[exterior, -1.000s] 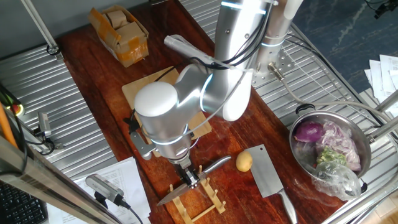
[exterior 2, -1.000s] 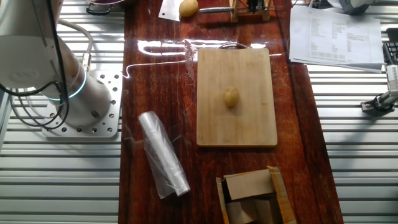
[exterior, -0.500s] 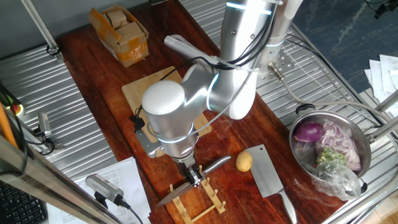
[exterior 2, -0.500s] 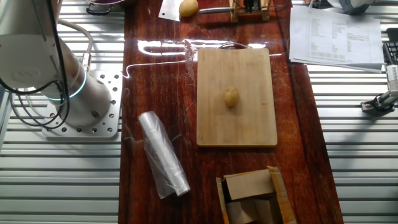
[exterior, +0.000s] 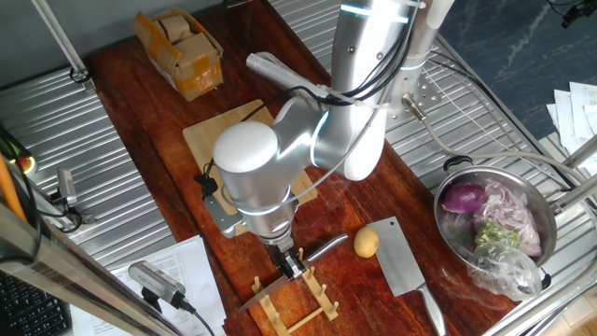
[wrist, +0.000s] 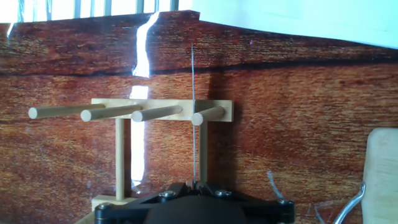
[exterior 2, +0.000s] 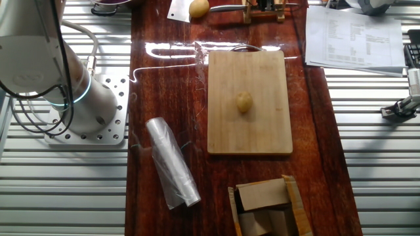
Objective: Chop the potatoes
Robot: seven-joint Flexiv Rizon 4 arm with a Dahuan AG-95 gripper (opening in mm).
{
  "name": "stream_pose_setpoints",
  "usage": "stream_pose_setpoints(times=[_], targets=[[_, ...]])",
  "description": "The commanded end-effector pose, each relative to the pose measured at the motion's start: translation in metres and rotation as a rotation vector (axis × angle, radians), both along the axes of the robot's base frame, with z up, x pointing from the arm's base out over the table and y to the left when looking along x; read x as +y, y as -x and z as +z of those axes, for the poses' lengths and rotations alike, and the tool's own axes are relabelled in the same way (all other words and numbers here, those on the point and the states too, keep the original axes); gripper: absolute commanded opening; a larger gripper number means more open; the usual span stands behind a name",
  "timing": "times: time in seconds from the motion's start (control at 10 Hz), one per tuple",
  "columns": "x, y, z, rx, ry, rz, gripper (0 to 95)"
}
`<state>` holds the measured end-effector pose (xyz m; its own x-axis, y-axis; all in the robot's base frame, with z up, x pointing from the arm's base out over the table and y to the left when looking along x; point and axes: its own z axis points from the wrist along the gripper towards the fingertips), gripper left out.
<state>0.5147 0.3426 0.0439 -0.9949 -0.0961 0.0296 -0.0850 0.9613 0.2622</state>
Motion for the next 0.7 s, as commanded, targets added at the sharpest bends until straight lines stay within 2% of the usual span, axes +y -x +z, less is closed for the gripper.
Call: stream_pose_setpoints(times=[0.1, 0.6, 0.7], targets=[[0.0010, -0.0005, -0.0015, -0.003, 0.004, 0.001, 19.0], [0.0073, -0.0017, -0.0051, -0.002, 0.014, -0.008, 19.0], [0.0081, -0.0017, -0.0055, -0.001, 0.018, -0.012, 0.0]])
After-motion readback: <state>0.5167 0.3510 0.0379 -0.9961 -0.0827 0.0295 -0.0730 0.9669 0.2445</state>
